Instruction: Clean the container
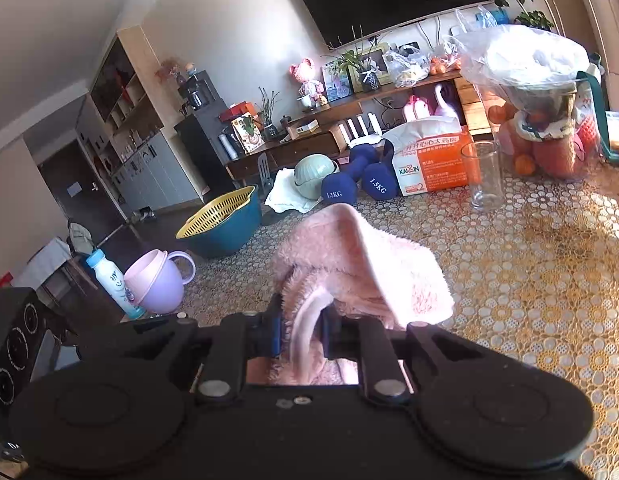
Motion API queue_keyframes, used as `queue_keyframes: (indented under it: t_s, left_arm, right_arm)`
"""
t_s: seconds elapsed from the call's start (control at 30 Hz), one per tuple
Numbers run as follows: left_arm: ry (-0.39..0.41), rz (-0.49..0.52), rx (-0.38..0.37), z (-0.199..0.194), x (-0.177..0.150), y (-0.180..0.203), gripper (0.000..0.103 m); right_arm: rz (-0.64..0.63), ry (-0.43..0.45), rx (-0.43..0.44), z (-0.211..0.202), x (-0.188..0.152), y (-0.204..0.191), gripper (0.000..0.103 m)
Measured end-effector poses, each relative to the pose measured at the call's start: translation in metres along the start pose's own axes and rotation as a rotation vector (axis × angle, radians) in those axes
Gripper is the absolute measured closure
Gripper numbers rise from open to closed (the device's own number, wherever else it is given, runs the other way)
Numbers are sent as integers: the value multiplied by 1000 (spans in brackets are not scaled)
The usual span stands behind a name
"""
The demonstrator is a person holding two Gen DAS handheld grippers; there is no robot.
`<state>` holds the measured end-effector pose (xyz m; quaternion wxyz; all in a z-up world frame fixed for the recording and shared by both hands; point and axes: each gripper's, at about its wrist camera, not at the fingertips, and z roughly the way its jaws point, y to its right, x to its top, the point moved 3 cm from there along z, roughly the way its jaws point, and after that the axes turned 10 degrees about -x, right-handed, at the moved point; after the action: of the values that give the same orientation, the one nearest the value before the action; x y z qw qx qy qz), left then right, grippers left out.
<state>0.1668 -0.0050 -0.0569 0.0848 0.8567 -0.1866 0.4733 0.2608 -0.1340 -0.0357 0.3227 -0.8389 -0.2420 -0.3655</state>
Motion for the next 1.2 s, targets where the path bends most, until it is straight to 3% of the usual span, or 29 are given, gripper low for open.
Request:
queue_keyframes:
  t_s: [0.2,0.33,0.6,0.73,0.87,1.0,1.13,1.2]
  left_arm:
    - [-3,5,6,-1,-1,1,41]
    - [-9,-18,4,-2,-1,-2,41]
    - [-12,-16,11,-4,-3,0,41]
    - [-15,-23,14,-4,-2,-1,41]
    - [-19,-19,18,-3,-2,1,41]
    - [-21,-17,20,-3,-2,2,41]
    - [-26,-9,24,-3,-2,3,41]
    - [-26,-8,27,-3,-2,4,41]
  right_arm:
    - [31,2,-41,-13,-8,13,86]
    - [12,-79,-132,-14,-27,30,87]
    - [-131,-194,-184,-38,-74,26,81]
    - [-93,-191,-217,-57,-80,38,75]
    - [-81,-191,-270,-76,-86,50,59]
    - [-70,-184,-315,-96,-90,63,51]
    - [-74,-117,-350,-115,-74,67,48]
    - [-75,-56,-362,-121,-59,66,41]
